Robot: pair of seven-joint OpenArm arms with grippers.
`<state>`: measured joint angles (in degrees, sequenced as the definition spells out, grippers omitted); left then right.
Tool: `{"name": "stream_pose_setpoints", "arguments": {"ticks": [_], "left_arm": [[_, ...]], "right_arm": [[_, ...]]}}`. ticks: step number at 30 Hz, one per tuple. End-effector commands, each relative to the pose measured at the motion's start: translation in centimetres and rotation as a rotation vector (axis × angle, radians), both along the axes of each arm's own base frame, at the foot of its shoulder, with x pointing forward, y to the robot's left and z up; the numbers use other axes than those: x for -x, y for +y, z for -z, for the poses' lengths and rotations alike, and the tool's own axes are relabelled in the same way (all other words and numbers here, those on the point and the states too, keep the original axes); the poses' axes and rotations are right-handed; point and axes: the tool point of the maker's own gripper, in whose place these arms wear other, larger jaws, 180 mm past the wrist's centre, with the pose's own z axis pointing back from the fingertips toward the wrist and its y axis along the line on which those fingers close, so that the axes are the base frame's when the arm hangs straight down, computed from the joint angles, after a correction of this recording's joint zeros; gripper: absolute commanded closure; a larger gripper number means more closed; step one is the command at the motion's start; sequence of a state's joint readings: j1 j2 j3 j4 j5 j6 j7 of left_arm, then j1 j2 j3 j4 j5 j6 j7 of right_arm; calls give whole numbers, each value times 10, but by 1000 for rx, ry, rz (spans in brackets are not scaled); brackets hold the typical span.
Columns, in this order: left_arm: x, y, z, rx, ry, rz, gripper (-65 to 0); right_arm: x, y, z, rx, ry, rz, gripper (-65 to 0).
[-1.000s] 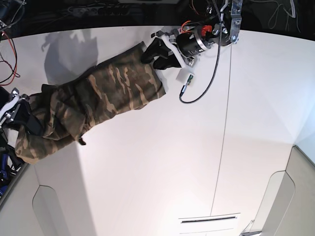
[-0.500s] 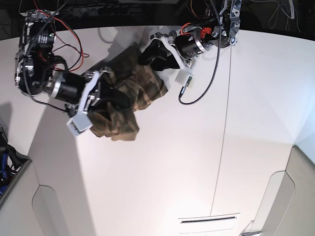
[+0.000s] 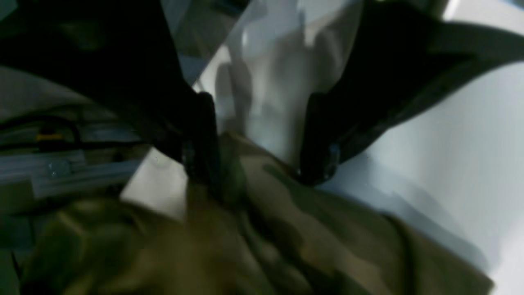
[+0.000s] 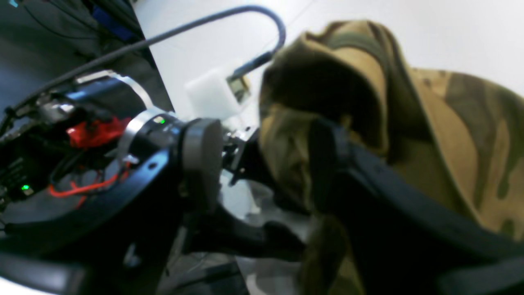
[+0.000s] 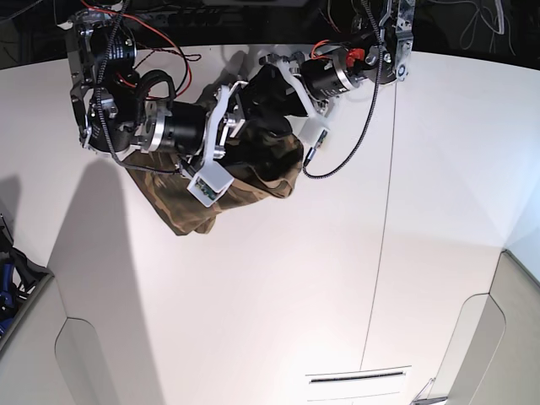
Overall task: Fold the T-shirt properly
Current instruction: 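Fold the strip's other end over with the right gripper onto the stack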
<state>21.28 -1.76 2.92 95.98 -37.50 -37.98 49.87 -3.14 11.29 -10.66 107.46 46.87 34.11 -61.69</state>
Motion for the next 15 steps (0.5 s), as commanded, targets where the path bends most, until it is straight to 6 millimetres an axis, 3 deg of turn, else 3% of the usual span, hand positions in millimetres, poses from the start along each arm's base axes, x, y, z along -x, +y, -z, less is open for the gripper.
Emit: {"name": "stream_pose_setpoints", "arguments": {"ticks": [1, 9, 15], "left_arm": [[8, 1, 3, -33, 23, 33, -352], [-5, 0, -33, -34, -92, 47, -352], [-15, 10, -57, -78, -165, 50, -352]], "right_arm": [[-8, 1, -20, -48, -56, 10, -331], [-19, -16, -76, -68, -250, 61, -330], [-51, -62, -84, 9, -336, 246, -330]]}}
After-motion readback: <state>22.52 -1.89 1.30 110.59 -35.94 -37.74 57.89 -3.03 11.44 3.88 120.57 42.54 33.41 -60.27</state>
